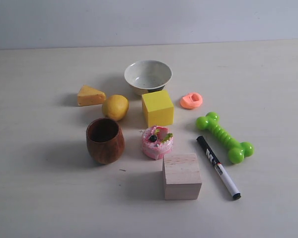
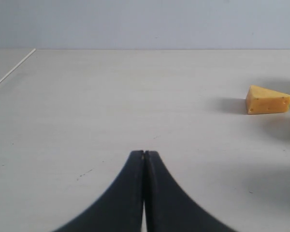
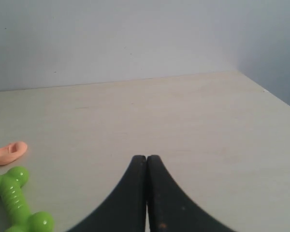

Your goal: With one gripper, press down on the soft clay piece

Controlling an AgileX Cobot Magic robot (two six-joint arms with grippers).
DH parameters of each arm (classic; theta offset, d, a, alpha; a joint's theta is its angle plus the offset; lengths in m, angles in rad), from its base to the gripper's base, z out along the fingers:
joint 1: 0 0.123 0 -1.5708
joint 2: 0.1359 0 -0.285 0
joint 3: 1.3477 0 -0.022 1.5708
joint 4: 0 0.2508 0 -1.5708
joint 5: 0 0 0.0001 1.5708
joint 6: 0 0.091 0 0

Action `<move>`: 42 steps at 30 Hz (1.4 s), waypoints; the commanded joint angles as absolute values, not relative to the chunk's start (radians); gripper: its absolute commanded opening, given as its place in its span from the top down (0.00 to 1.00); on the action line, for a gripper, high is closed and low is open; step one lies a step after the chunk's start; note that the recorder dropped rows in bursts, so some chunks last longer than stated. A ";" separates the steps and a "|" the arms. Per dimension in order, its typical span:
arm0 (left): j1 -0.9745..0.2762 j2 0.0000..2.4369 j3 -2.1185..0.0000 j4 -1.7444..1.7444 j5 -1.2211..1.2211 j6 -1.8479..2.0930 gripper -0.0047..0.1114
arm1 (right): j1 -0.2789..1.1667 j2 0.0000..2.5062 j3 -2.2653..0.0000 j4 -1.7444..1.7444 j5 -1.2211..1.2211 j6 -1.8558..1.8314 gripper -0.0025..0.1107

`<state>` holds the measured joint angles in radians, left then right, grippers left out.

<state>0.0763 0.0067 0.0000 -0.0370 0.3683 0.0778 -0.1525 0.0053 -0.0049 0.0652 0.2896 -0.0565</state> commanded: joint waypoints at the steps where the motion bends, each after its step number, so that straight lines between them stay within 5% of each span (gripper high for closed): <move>1: 0.071 0.000 0.000 -0.039 0.360 0.076 0.96 | -0.152 0.000 0.000 0.061 0.317 -0.051 0.98; 42: 0.071 0.000 0.000 -0.039 0.360 0.076 0.96 | -0.152 0.000 0.000 0.061 0.336 -0.016 0.98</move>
<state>0.0763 0.0067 0.0000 -0.0370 0.3683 0.0778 -0.1525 0.0053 -0.0049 0.0652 0.3406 -0.0145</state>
